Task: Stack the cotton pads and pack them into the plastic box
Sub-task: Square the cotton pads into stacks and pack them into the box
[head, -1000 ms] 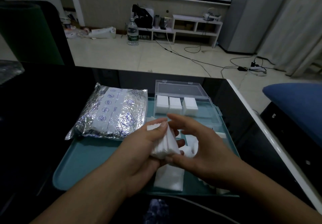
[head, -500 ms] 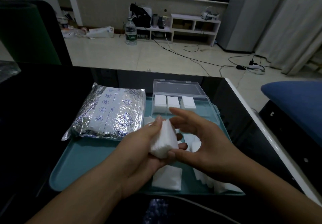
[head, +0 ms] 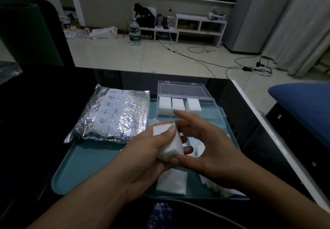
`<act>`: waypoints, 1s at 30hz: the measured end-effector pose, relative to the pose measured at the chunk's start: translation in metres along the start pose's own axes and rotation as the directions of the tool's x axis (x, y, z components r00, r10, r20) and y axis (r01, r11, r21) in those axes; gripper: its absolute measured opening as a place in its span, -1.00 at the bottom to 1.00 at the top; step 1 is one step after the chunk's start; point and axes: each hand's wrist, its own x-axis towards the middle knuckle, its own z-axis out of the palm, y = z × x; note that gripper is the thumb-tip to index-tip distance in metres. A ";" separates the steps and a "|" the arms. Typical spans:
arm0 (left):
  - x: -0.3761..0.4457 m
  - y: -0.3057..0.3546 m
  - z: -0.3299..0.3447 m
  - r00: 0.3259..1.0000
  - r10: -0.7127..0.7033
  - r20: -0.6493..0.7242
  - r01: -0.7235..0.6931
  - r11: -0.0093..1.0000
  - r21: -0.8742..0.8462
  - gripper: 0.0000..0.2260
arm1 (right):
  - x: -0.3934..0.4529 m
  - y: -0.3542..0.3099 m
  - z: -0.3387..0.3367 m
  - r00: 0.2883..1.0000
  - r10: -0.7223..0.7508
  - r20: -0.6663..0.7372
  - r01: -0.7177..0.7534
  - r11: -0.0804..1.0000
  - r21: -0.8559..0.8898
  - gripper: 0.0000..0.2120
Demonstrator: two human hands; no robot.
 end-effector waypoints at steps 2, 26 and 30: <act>-0.001 0.000 0.001 1.000 0.004 -0.008 -0.004 1.000 0.003 -0.70 | 0.000 0.000 0.000 1.000 -0.001 0.004 0.001 1.000 -0.005 -0.14; 0.007 -0.020 -0.002 0.993 0.072 0.097 -0.084 0.989 0.124 -0.70 | -0.005 -0.003 0.025 0.979 -0.203 -0.030 0.199 0.974 -0.111 -0.15; 0.008 -0.023 -0.001 0.987 0.142 0.072 -0.152 0.976 0.157 -0.75 | -0.006 -0.004 0.029 0.972 -0.236 -0.021 0.230 0.962 -0.147 -0.13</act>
